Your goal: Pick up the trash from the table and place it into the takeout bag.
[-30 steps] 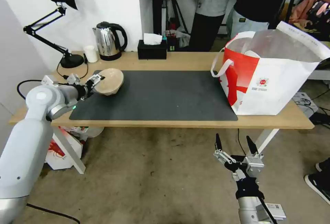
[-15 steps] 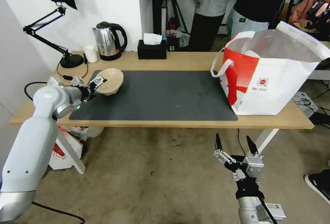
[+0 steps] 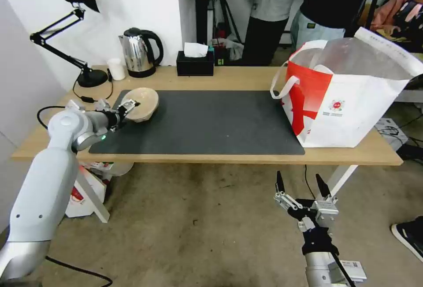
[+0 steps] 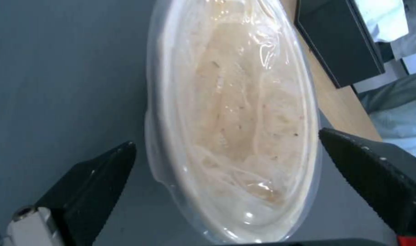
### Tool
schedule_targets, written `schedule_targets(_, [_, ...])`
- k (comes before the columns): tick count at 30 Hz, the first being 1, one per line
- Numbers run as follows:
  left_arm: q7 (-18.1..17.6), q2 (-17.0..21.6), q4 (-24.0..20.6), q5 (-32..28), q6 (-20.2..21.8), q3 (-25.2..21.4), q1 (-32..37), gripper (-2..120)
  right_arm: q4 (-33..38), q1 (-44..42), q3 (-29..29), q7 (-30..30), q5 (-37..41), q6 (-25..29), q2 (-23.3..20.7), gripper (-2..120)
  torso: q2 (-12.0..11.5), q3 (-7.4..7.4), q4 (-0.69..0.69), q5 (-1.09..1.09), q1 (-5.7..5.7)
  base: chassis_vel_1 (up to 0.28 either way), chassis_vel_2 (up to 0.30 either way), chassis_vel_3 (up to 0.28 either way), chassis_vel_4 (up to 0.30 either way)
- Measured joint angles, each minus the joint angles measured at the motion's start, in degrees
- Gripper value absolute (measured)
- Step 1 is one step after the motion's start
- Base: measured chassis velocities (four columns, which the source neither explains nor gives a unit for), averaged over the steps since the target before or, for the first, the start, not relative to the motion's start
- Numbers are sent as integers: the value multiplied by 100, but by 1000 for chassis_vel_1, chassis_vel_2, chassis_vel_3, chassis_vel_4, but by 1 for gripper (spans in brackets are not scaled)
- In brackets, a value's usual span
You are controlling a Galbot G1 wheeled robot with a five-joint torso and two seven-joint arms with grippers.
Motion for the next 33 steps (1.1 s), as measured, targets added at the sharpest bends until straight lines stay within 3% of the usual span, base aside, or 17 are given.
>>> schedule_targets(28, [94, -305, 430, 97, 18, 200, -331, 100, 0, 0, 0, 0, 0, 0, 0, 100, 0, 0, 0, 0, 0, 0, 0, 0, 0])
schedule_targets(33, [160, -333, 555, 200, 16, 214, -376, 87, 0, 0, 0, 0, 0, 0, 0, 100, 0, 0, 0, -1, 0, 0, 0, 0, 0])
